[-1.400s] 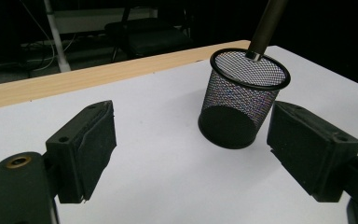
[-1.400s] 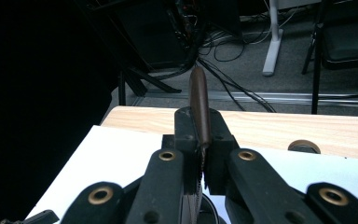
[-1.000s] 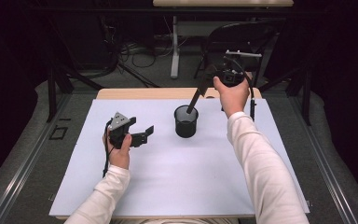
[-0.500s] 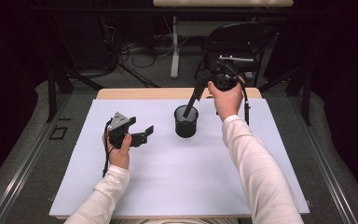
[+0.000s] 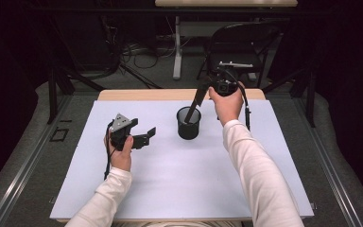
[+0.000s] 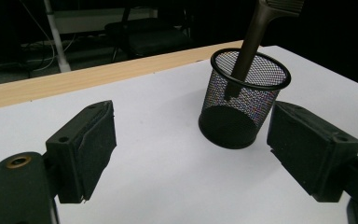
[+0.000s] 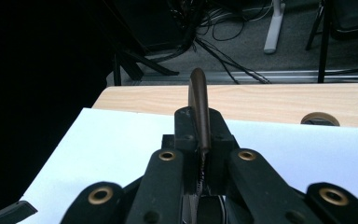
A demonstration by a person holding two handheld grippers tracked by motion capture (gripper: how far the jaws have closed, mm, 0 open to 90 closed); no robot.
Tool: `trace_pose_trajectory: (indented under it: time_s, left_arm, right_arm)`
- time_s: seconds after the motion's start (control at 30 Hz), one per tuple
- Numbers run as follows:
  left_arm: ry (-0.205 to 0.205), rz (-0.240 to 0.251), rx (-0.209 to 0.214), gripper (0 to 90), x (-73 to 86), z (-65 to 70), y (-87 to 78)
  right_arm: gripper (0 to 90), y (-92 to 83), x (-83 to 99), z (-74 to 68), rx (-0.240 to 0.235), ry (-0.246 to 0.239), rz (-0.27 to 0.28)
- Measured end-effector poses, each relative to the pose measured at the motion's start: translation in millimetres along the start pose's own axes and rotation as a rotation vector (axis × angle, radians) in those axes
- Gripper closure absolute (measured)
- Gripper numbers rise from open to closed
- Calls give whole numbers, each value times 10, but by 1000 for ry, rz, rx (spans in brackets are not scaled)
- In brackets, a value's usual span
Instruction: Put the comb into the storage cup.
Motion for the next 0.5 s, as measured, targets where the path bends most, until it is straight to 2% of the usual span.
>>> trace_pose_trajectory:
  time_s: [0.5]
  left_arm:
    - [1,1,0,158,-2,-3,-3]
  right_arm:
    - [869,111,111,-20,-4,-3,-22]
Point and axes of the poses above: each handheld gripper's, and its own axes: y roughly forward along the jaws, x roughly out of its underside, z roughly to its right, the point moved 7 cm from there along y, roughly forward along the jaws, and after that the axes turned 8 degrees about -x, right-handed, at the moved point
